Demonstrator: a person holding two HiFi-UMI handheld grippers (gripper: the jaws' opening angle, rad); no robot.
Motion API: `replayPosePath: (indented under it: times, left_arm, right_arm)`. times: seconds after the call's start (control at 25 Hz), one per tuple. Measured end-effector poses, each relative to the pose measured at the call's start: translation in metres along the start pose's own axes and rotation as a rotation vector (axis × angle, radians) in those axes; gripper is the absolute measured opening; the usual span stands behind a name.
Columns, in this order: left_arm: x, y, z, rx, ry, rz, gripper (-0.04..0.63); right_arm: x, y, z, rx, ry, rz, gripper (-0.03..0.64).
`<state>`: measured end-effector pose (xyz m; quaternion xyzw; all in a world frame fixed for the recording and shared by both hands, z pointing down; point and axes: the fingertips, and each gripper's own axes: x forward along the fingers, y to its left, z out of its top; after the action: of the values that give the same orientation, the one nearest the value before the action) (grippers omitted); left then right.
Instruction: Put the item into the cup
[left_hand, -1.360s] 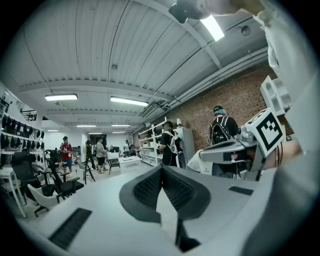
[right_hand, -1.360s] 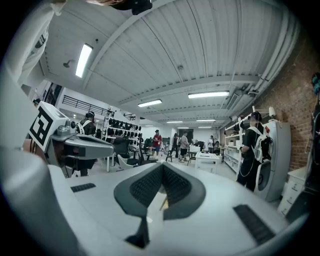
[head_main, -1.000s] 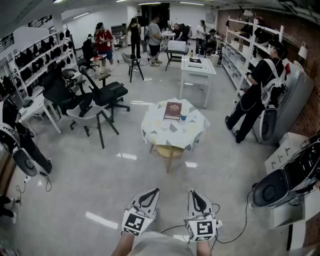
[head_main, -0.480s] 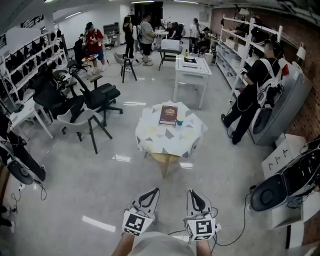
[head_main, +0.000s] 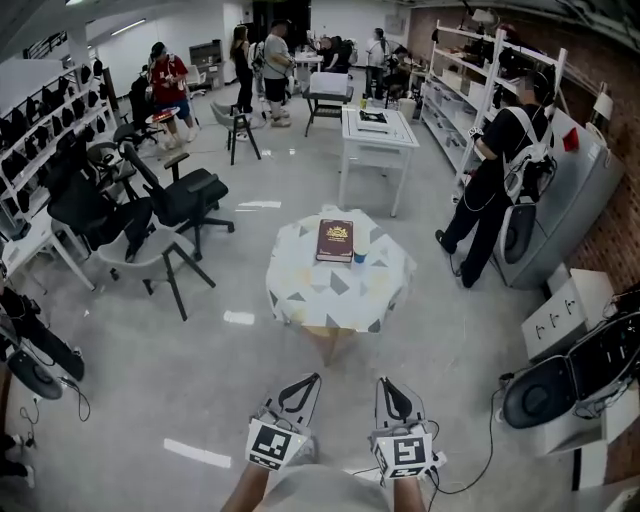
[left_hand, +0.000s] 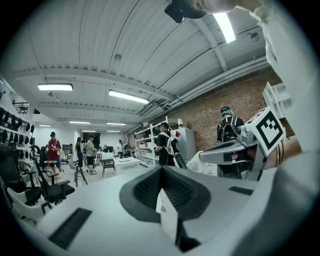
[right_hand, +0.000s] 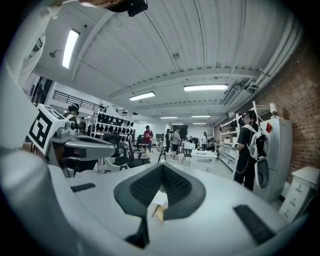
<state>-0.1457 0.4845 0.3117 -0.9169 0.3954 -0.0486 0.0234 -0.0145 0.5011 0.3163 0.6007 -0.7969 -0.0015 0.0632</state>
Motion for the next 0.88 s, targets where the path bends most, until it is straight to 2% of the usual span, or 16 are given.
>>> replayPosePath:
  times: [0.52,0.88]
  left_arm:
    - [0.047,0.058,-0.003,-0.001,-0.012,-0.084,0.012]
    - [0.064,0.073,-0.008,-0.025,-0.011,-0.094,0.012]
  right_arm:
    - [0.068,-0.001,0.003,0.008,0.038,-0.065,0.006]
    - [0.086,-0.004,-0.003,0.01,0.062,-0.073,0.006]
